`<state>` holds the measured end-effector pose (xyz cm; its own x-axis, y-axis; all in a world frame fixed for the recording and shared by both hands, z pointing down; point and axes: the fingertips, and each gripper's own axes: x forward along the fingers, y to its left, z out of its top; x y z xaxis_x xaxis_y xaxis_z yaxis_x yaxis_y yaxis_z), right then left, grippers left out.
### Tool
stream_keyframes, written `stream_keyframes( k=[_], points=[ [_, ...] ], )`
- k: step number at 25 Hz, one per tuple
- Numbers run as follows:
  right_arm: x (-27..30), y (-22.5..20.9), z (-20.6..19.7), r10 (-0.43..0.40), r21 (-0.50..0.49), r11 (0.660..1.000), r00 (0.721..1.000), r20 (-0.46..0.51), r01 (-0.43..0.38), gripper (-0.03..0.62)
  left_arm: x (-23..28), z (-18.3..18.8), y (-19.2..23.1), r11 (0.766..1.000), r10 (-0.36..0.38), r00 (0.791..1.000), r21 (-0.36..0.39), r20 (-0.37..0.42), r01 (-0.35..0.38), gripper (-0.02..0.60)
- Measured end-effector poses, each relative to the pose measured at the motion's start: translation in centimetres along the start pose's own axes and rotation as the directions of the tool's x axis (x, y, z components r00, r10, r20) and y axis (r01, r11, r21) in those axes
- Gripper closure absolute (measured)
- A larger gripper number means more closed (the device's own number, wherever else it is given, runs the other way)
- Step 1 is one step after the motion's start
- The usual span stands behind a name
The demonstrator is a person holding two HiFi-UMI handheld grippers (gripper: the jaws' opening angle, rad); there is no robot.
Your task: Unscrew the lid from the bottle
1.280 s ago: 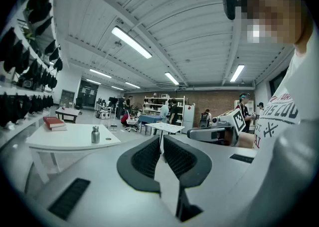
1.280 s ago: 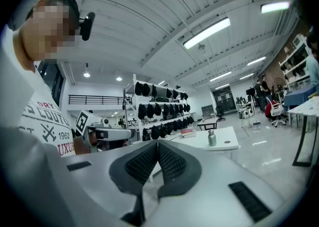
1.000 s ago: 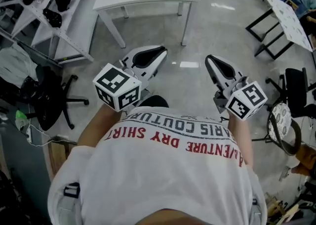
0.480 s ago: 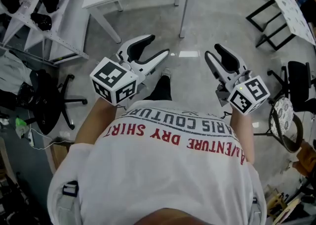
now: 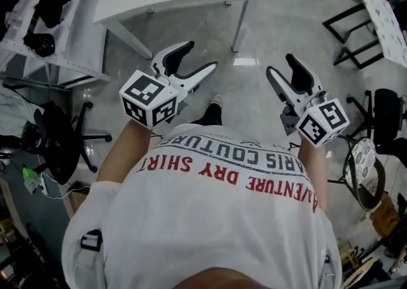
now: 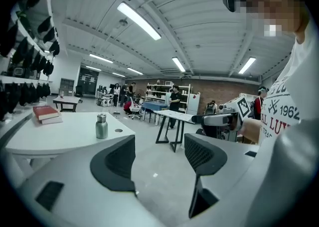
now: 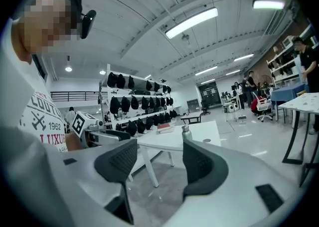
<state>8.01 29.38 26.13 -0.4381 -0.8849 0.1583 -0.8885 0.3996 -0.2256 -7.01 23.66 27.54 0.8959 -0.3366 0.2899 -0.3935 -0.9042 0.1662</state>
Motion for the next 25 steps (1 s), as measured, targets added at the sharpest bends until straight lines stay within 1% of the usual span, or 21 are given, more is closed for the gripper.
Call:
stream_keyframes(
  k=[4,6,10,13,15,19,25],
  points=[
    [4.8,-4.4,0.9,0.001,0.005,1.000,0.999,-0.035,0.000,0.318,4.6,1.4,5.7,1.000,0.028,0.999,0.006,-0.019,-0.028,0.261],
    [7.3,-6.2,1.1,0.014,0.024,1.000,0.999,-0.052,-0.013,0.318,6.7,1.7,8.4,0.999,0.039,0.999,0.005,-0.031,-0.039,0.255],
    [12.2,-9.3,1.2,0.057,0.063,0.997,0.994,-0.092,-0.051,0.318,10.6,1.6,13.6,0.998,0.058,0.997,0.018,-0.049,-0.058,0.242],
    [15.1,-11.3,1.4,0.065,0.063,0.996,0.992,-0.109,-0.058,0.318,13.3,1.2,17.0,0.997,0.075,0.995,0.041,-0.068,-0.072,0.236],
    [16.7,-12.5,1.5,0.064,0.064,0.996,0.991,-0.118,-0.056,0.318,15.0,0.8,19.4,0.995,0.089,0.993,0.043,-0.080,-0.086,0.235],
    [19.2,-14.4,1.3,0.053,0.066,0.997,0.990,-0.128,-0.045,0.318,18.2,-0.2,23.6,0.993,0.117,0.988,0.045,-0.099,-0.113,0.230],
    [20.1,-15.8,0.3,0.046,0.082,0.996,0.989,-0.138,-0.034,0.318,22.4,-1.1,27.3,0.985,0.165,0.981,0.067,-0.104,-0.159,0.224]
  ],
)
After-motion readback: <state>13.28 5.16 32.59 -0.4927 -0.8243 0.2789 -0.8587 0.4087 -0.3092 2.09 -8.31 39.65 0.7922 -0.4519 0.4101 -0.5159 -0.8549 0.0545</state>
